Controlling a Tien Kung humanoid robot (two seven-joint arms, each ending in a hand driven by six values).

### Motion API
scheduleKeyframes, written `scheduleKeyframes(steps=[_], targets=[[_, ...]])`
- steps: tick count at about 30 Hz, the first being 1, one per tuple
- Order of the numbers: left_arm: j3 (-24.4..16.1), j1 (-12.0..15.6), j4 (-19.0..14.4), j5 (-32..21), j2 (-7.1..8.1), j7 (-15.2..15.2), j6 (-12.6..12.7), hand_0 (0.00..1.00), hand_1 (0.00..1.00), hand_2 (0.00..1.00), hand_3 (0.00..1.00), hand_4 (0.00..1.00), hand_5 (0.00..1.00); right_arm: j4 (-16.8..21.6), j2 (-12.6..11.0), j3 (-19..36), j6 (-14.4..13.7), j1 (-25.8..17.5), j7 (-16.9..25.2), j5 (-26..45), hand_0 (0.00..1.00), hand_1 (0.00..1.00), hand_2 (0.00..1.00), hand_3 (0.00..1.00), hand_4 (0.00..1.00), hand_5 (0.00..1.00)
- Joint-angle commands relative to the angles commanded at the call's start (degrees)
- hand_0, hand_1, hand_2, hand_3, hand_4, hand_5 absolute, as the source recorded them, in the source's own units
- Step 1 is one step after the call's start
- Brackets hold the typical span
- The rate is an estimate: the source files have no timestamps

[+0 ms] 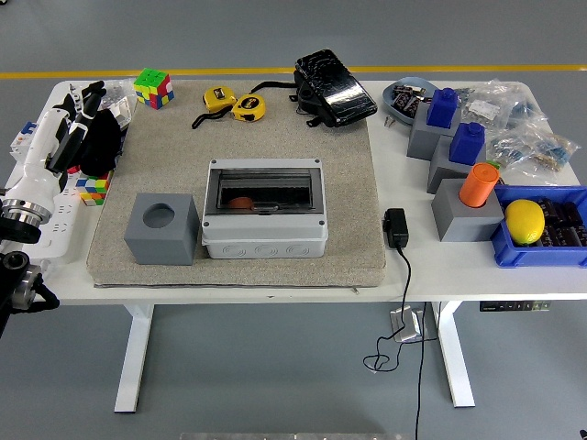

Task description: Fetch the battery,place it into the box,close the lid of the box

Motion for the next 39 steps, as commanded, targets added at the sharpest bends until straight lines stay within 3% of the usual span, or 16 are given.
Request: scheduleKeyframes(steps=[39], targets=[[0.19, -0.33, -0.20, -0.33, 0.16, -0.31, 0.68, 0.937, 0.927, 0.902, 0.886, 0.998, 0.998, 0.00, 0.01, -0.34, -0.03, 0.21, -0.05, 0.42, 0.846, 0.848, 0.812, 0.856, 0.998, 0.998]])
